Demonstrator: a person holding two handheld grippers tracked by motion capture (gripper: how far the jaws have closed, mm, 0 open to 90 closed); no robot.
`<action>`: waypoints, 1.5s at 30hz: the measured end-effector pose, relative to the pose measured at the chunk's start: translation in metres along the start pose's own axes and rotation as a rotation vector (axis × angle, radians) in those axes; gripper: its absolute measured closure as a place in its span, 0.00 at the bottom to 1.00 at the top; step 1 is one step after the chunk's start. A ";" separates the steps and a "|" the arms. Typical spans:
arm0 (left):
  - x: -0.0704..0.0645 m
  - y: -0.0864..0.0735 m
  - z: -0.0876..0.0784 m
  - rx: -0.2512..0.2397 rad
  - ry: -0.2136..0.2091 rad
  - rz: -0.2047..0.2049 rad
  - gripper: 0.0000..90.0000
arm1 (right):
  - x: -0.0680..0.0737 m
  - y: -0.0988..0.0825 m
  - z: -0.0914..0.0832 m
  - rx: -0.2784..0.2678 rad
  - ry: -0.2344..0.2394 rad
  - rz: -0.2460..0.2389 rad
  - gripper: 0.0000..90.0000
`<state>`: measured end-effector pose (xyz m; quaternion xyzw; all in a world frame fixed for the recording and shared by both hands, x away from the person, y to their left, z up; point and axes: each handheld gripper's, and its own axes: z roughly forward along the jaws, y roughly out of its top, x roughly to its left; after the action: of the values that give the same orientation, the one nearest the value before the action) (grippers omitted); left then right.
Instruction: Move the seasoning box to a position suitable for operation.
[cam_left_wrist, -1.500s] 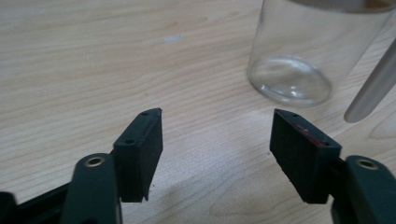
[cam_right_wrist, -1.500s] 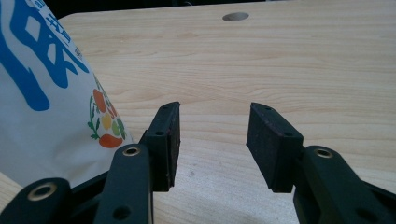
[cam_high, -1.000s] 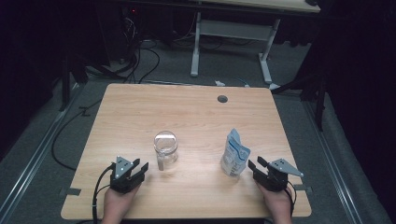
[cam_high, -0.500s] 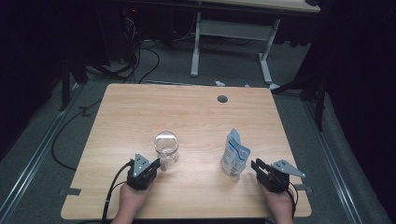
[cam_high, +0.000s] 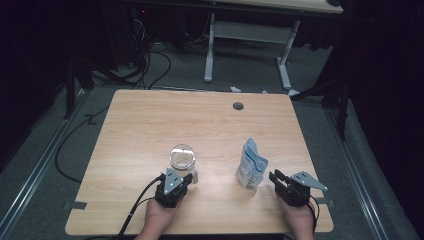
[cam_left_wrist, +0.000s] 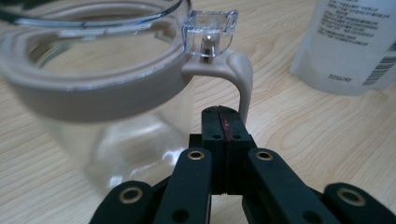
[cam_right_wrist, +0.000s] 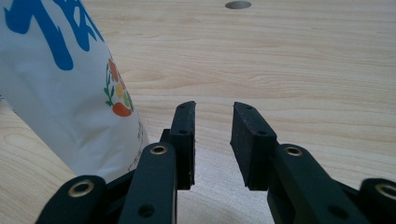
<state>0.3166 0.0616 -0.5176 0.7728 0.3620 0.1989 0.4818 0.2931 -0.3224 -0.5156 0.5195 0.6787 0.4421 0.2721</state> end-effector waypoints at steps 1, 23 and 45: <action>-0.004 0.003 0.005 -0.005 -0.003 -0.004 1.00 | -0.001 0.000 0.000 -0.003 0.000 0.001 0.78; 0.062 -0.019 -0.037 0.011 0.177 -0.099 1.00 | 0.001 0.000 0.001 0.001 -0.006 -0.005 0.77; 0.073 0.007 -0.008 -0.048 0.160 -0.081 1.00 | 0.002 -0.001 -0.001 -0.002 0.001 -0.008 0.77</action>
<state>0.3625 0.1192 -0.5106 0.7276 0.4252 0.2491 0.4773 0.2912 -0.3209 -0.5154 0.5162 0.6804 0.4421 0.2741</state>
